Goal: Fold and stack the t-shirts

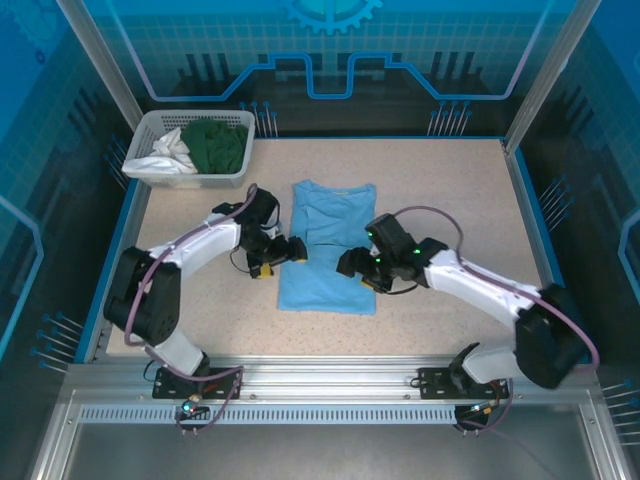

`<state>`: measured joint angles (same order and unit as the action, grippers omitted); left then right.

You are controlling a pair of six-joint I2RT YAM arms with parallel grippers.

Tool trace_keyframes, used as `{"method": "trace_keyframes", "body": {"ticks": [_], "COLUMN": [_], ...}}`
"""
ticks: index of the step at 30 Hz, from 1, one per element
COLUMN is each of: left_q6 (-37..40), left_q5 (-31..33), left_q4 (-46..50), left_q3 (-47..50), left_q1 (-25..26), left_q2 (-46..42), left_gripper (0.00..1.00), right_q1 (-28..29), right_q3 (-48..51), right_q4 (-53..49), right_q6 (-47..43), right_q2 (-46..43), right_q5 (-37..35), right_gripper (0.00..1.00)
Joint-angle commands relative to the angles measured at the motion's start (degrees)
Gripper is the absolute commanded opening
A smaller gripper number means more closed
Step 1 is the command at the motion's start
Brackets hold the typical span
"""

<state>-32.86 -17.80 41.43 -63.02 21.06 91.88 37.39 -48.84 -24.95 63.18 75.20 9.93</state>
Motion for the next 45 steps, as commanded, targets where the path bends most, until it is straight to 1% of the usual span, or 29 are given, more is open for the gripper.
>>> {"method": "trace_keyframes", "body": {"ticks": [1,3,5,7,8,10,13,17,20,23,26,30,35,37,41,43,45], "left_q6": [0.76,-0.41,-2.92,-5.65,-6.88,-9.15,-12.62,-16.59,-20.58,-25.1,-27.28,-28.35,-30.09,-29.82,-28.75,-28.02,-27.39], "left_q5": [-4.23,-9.92,-15.86,-17.89,-18.18,-16.82,-14.69,-13.95,-13.3,-12.42,-10.52,-8.06,-9.53,-9.49,-8.96,-8.43,-8.04], "left_q4": [2.91,0.25,-4.25,-7.57,-8.86,-9.94,-12.06,-16.23,-19.37,-23.83,-25.01,-26.18,-30.37,-30.36,-30.01,-29.29,-28.8], "left_q3": [0.67,5.16,11.51,16.96,19.04,22.81,26.52,29.2,31.53,34.13,34.97,35.76,35.89,35.45,35.18,35.16,35.08], "left_q1": [-0.21,-0.53,-0.7,-0.76,-0.77,-0.76,-0.86,-0.96,-1.06,-1.28,-1.28,-1.39,-1.46,-1.46,-1.59,-1.55,-1.55], "left_q2": [-3.97,-5.85,-7.87,-9.52,-10.33,-12.05,-14.09,-13.88,-13.85,-14.44,-14.86,-15.72,-13.36,-12.98,-11.92,-11.4,-11.1], "left_gripper": [0.89,0.83,0.74,0.66,0.65,0.61,0.6,0.56,0.53,0.5,0.45,0.41,0.37,0.37,0.32,0.29,0.29], "right_q1": [-3.5,-6.31,-9.7,-12.45,-13.54,-15.71,-17.01,-16.94,-16.1,-14.57,-13.51,-11.32,-10.7,-10.68,-10.42,-10.32,-10.1], "right_q3": [7.51,13.51,19.79,23.54,24.22,23.7,22.44,20.48,19.7,17.65,16.87,15.26,14.39,14.3,14.28,14.3,14.3], "right_q4": [-3.05,-0.07,4.51,7.1,7.18,4.08,3.11,1.62,3.11,1.76,2.46,3.42,2.95,2.2,0.83,0.39,0.43], "right_q6": [1.35,2.23,2.66,1.75,0.63,-3.13,-5.94,-9.37,-10.06,-11.89,-11.78,-11.5,-11.01,-10.96,-10.55,-10.36,-10.27], "right_q2": [-6.04,-9.89,-13.02,-14.47,-14.55,-13.95,-12.42,-8.98,-4.93,-1.96,0.18,3.42,6.43,6.71,8.22,9.14,9.52], "right_q5": [-0.98,3.12,8.46,12.91,14.6,16.75,20.27,20.6,22.7,21.67,21.27,20.53,18.46,17.22,15.92,15.48,15.35], "right_gripper": [0.69,0.68,0.65,0.62,0.6,0.57,0.52,0.47,0.41,0.4,0.4,0.39,0.33,0.32,0.28,0.28,0.28]}}
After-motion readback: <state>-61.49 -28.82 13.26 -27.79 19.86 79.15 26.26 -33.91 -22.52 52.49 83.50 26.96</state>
